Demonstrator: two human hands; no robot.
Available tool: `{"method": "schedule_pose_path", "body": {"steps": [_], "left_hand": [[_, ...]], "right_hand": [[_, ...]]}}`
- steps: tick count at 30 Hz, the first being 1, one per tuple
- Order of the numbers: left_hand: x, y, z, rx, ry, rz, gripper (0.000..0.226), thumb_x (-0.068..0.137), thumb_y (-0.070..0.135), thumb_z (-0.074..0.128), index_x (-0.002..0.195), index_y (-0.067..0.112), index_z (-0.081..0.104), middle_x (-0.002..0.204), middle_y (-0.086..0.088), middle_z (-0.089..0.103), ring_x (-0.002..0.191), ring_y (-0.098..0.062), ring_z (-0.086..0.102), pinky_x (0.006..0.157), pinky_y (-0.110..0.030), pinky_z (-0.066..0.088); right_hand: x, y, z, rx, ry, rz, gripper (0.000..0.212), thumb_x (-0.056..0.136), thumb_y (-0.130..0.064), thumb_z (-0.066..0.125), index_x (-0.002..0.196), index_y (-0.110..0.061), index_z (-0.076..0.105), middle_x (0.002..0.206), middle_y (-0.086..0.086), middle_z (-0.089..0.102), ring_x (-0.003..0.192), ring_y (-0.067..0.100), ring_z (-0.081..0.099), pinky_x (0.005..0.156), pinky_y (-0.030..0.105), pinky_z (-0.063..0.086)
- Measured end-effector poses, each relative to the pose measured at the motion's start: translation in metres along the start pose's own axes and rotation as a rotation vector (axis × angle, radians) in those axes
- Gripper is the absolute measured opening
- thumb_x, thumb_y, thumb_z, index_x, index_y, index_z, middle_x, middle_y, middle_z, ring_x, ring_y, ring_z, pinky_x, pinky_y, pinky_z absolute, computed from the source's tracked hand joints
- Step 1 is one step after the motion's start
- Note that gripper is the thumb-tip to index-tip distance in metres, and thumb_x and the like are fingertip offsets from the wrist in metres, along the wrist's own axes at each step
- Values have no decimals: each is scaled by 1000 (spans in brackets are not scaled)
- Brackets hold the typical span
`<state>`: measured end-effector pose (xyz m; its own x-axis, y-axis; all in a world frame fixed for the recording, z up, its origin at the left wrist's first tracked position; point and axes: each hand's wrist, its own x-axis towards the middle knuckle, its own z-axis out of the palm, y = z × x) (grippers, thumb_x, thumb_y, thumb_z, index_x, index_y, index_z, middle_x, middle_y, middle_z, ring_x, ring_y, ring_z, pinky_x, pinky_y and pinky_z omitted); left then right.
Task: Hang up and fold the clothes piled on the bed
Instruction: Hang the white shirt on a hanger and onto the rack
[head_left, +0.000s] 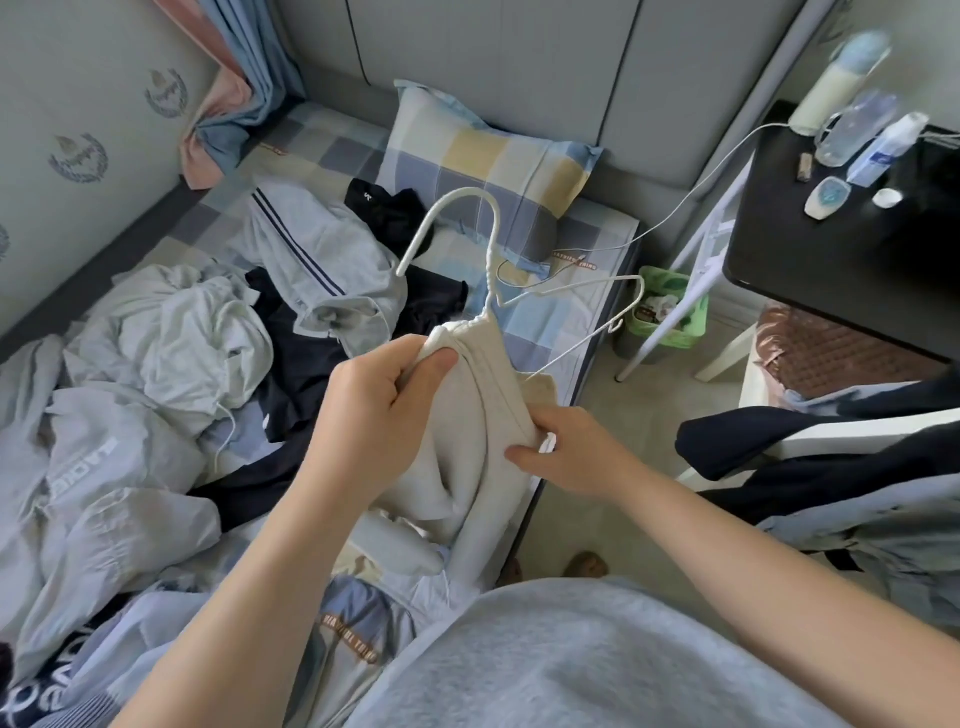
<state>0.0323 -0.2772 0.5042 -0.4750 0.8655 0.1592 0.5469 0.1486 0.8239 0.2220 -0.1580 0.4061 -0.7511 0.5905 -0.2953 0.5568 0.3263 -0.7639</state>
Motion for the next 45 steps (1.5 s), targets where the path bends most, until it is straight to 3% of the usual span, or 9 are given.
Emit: {"method": "schedule_pose_path", "body": {"steps": [5,8,12,18,25,29,37,42,45], "left_hand": [[8,-18,-28,34,-11,-6,46,98,34,57,64,17,32,53,11,30,48,-6,28,45,-15,24],[13,-34,-54,103,-68,14,35,97,38,55,70,20,43,56,13,35,49,-3,31,45,-13,25],[14,-54,-87,87,-178,-3,16,100,21,57,91,33,61,53,12,39,44,-2,31,40,-12,25],[21,-69,-105,148,-348,-69,11,98,34,57,92,39,65,51,10,40,45,-4,32,41,-16,26],[25,-60,-68,113,-405,-60,18,99,38,56,85,47,61,52,13,45,45,-4,36,45,-19,32],[27,-50,-53,101,-411,-1,22,100,37,55,80,45,58,54,11,44,47,-5,37,48,-18,33],[29,-57,-48,96,-334,54,11,98,40,55,90,44,61,64,6,56,53,-7,45,53,-19,37],[34,-78,-67,174,-166,25,15,101,24,55,90,33,58,67,20,56,58,2,50,56,-8,37],[35,-88,-73,209,-110,46,13,102,19,54,93,25,60,70,13,56,68,0,52,62,-10,38]], "right_hand": [[13,32,1,-399,-115,120,24,93,-44,63,83,-22,59,82,-6,60,101,18,56,113,41,27],[13,47,-4,-592,-74,117,25,98,-47,55,113,-29,65,115,-15,63,131,8,43,121,51,-4],[12,50,-21,-639,38,59,31,100,-43,52,127,-34,63,134,-20,58,140,3,33,118,53,-15],[18,20,-50,-423,186,4,16,99,-23,58,99,-20,73,115,-17,62,130,12,46,121,42,2],[24,-67,-44,-261,187,-206,14,99,-11,55,100,-14,69,133,-8,63,133,15,49,115,41,27],[16,-107,-30,-29,47,-195,18,104,-24,49,102,-22,67,99,-6,69,95,13,63,90,41,49],[8,-106,-40,247,28,-213,27,86,-28,69,90,-12,48,74,-3,43,66,11,41,63,26,37],[8,-92,-59,247,181,-121,25,91,-31,70,84,-8,66,60,5,40,55,17,34,56,28,29],[1,-85,-74,167,238,-74,31,97,-30,62,78,-8,75,46,-11,38,44,4,36,51,18,30]]}}
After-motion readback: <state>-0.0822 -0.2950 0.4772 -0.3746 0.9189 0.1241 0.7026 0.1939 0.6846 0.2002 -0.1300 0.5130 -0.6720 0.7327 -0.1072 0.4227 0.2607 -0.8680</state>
